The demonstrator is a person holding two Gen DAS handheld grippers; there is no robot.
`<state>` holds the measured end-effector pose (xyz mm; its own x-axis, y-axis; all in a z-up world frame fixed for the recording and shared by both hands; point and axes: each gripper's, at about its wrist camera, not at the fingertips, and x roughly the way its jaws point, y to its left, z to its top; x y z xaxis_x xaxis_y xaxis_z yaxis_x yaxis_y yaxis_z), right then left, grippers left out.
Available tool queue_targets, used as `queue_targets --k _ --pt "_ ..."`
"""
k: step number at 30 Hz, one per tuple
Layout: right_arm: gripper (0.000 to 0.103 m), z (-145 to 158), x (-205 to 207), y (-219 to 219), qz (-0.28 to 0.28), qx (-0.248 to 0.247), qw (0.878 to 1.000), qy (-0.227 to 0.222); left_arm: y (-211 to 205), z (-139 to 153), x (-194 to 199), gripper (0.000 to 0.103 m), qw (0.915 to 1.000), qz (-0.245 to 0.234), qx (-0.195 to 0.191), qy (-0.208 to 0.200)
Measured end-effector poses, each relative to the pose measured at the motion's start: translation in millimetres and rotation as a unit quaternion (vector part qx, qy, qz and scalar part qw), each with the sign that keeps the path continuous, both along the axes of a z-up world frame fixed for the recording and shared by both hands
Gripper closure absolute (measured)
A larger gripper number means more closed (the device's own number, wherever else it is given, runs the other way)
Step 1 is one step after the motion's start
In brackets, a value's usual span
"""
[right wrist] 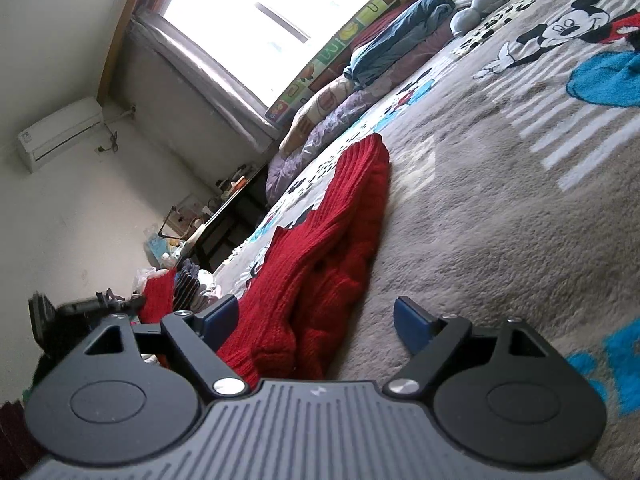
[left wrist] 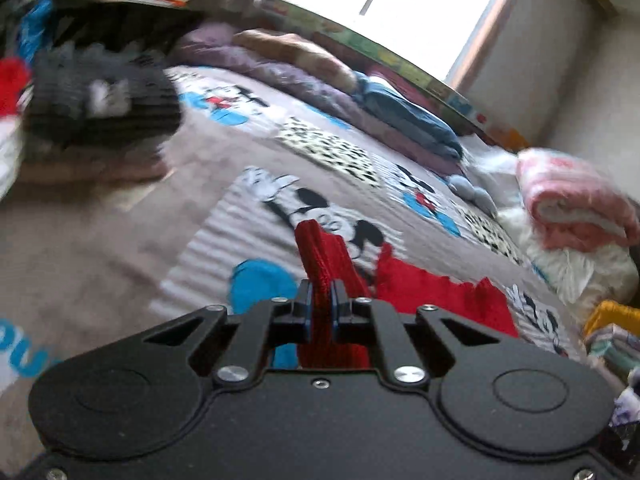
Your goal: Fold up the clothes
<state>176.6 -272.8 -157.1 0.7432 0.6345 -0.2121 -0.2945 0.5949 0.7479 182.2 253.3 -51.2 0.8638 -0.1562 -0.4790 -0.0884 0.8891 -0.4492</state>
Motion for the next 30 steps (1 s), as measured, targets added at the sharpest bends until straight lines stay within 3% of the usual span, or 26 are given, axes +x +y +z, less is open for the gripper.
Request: queue_targets --k 6,14,16,18,19,25,30 --pt "0.018 0 0 1 0.001 0.000 1.000 -0.002 26 -31 -16 0.097 0.9982 0.047 -0.021 0.030" --pt "0.018 -1 0 2 0.002 0.001 1.000 -0.003 45 -46 -45 0.096 0.9909 0.115 -0.036 0.060" --pt "0.018 -1 0 2 0.002 0.001 1.000 -0.003 40 -39 -51 0.088 0.9918 0.111 -0.040 0.050" --pt "0.017 0 0 2 0.002 0.000 1.000 -0.003 29 -31 -51 0.055 0.9935 0.100 -0.034 0.044" --pt "0.017 0 0 2 0.002 -0.001 1.000 -0.003 22 -27 -49 0.048 0.9944 0.092 -0.032 0.043" --pt "0.016 0 -1 4 0.003 -0.006 1.000 -0.003 -30 -9 -10 0.038 0.9949 0.047 0.045 0.077" --pt "0.016 0 -2 3 0.003 -0.006 1.000 -0.004 -65 -16 32 0.034 0.9797 0.025 0.131 0.150"
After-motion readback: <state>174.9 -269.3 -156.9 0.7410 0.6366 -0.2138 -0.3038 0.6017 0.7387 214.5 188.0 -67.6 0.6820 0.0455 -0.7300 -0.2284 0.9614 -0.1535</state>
